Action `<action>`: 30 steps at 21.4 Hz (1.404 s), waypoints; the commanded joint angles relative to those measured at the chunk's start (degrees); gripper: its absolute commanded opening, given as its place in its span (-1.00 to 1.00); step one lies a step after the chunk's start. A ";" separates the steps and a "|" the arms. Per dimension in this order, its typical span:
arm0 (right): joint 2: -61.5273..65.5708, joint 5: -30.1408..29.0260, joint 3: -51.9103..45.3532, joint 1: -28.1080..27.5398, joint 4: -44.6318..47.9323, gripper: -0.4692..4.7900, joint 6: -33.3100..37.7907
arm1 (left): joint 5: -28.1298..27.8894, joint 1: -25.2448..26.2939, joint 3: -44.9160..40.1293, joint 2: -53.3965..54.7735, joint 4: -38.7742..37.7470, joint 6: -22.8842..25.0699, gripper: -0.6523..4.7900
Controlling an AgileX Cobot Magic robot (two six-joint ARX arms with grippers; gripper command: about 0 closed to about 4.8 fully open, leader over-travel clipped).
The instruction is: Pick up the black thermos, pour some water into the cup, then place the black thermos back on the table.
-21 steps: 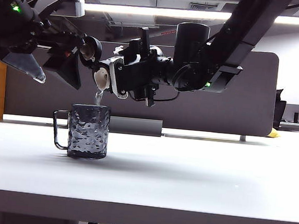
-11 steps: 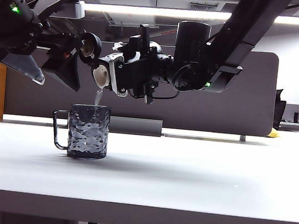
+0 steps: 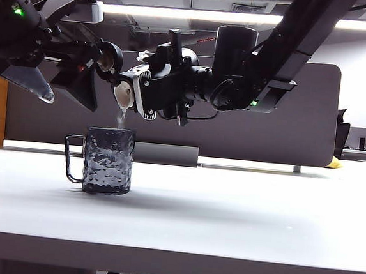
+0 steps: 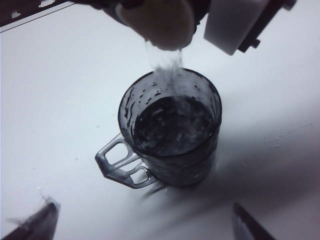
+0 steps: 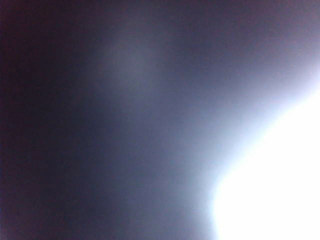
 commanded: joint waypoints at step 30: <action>-32.46 31.08 -39.17 -1.07 6.62 -0.46 104.04 | 8.35 -1.18 0.81 -14.80 2.25 -1.81 1.00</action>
